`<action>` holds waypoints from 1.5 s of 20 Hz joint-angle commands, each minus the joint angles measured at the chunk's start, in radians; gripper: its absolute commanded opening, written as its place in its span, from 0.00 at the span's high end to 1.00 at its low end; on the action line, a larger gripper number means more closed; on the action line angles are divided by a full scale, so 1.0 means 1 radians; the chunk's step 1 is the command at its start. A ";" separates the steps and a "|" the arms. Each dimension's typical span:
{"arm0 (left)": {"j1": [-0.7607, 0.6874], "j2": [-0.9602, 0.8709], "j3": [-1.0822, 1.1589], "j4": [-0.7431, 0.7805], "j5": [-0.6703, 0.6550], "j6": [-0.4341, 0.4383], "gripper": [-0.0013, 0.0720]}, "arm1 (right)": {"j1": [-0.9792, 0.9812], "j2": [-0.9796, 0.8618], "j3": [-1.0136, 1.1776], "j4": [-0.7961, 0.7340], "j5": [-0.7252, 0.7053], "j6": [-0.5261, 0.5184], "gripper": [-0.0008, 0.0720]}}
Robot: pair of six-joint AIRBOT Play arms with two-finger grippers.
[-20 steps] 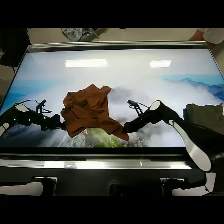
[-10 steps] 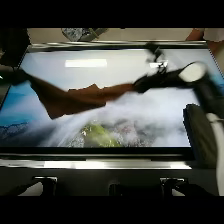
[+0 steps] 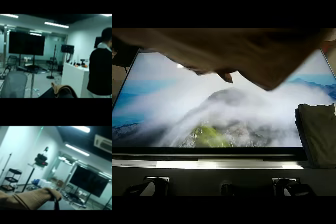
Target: Fold the shirts.
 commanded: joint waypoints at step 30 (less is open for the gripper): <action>-0.016 -1.001 -0.122 0.107 -0.674 -0.065 0.01 | -0.109 -0.942 -0.011 0.018 0.601 0.184 0.03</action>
